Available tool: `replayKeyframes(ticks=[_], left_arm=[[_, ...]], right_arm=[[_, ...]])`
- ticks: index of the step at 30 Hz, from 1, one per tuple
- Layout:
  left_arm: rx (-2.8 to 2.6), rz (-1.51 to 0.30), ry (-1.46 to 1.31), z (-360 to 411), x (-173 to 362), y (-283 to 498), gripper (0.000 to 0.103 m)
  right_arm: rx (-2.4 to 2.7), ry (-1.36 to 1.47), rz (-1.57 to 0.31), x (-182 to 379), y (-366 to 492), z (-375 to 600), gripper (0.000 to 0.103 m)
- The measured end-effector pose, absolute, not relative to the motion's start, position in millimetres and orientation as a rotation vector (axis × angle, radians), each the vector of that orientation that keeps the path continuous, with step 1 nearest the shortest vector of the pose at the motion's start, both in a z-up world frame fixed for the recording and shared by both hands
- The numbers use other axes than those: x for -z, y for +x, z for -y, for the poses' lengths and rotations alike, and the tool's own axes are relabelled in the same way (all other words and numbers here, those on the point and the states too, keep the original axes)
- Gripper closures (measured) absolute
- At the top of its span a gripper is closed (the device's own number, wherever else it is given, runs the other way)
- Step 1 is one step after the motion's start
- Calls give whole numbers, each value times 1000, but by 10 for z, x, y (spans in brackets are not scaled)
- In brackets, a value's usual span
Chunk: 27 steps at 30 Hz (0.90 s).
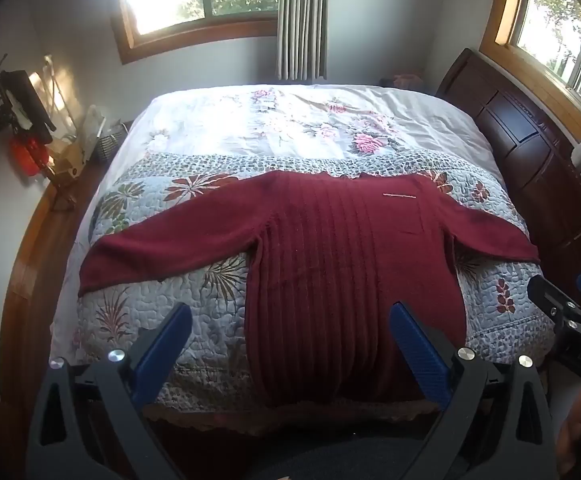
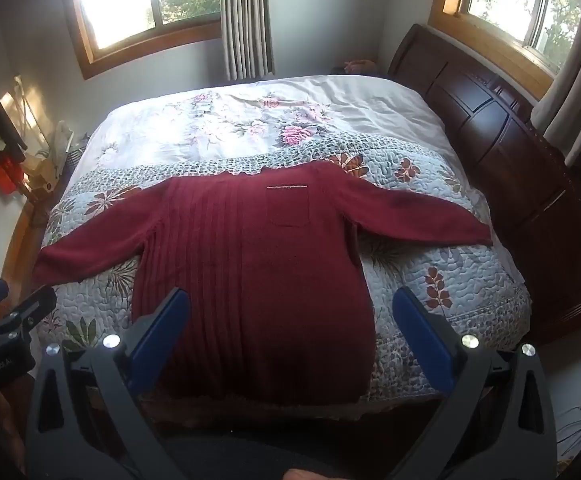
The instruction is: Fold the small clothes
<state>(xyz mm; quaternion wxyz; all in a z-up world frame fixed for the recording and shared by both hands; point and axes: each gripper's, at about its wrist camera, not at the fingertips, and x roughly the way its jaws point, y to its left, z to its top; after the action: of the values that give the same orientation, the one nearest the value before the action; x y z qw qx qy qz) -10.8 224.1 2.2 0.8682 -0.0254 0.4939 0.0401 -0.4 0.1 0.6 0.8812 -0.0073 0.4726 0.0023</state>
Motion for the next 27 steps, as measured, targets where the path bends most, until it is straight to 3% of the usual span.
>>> replayKeyframes(ticks=[27], left_arm=[[-90, -1029, -39, -2229, -31, -158, 4]], right_arm=[[-10, -14, -997, 4, -84, -21, 3]])
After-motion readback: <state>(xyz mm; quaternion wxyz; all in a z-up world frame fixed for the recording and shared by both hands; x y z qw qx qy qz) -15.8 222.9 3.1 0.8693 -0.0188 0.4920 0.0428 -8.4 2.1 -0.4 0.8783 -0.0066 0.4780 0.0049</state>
